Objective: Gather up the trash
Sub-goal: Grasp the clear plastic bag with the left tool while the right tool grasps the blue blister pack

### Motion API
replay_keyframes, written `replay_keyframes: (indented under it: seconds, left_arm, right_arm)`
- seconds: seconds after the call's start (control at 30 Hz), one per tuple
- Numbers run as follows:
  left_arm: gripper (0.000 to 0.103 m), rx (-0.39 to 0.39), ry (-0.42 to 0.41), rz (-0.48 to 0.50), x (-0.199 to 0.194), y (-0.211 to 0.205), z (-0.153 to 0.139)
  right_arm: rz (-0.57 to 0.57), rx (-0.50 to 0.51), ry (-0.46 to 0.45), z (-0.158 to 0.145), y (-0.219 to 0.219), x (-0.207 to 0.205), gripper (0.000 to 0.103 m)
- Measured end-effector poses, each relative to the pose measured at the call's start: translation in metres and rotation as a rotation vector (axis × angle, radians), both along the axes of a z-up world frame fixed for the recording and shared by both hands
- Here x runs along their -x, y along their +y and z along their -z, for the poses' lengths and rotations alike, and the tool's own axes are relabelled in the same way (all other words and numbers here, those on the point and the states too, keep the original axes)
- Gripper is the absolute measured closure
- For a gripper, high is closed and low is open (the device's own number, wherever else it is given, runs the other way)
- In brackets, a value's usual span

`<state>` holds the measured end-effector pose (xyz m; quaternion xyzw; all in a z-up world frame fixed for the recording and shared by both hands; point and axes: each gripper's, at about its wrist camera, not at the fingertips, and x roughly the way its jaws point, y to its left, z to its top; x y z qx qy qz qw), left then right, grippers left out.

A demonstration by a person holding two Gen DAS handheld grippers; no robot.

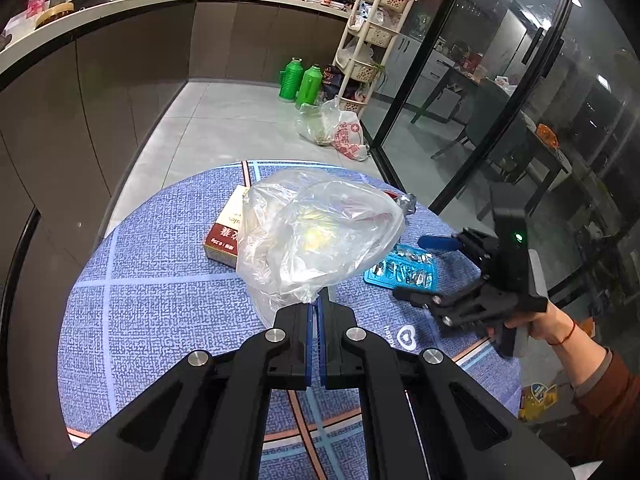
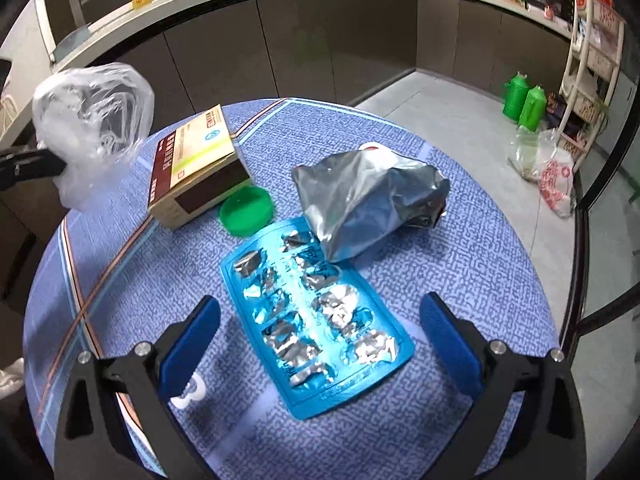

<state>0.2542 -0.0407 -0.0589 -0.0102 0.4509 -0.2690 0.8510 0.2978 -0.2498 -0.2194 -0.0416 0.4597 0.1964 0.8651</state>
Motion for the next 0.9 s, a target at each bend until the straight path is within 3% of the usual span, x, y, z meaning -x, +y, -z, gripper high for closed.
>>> replay_keyframes:
  seconds: [0.2, 0.37, 0.5, 0.6, 0.9]
  left_arm:
    - [0.101, 0.013, 0.011, -0.002, -0.001, -0.001, 0.004]
    - [0.101, 0.006, 0.012, 0.004, 0.003, -0.004, 0.003]
    - [0.101, 0.005, 0.008, -0.003, 0.006, -0.001, 0.0]
    - [0.101, 0.005, 0.008, -0.007, 0.006, 0.002, -0.001]
    - [0.101, 0.004, 0.009, 0.008, 0.014, -0.001, -0.003]
  right_arm:
    - [-0.036, 0.0, 0.001, -0.002, 0.018, 0.028, 0.022]
    - [0.007, 0.032, -0.017, 0.001, 0.029, 0.027, 0.021]
    - [-0.007, 0.124, -0.047, 0.006, 0.048, 0.028, 0.021]
    - [0.003, 0.112, -0.048, 0.005, 0.049, 0.03, 0.037]
    - [0.06, 0.057, -0.061, -0.011, 0.041, 0.053, 0.037]
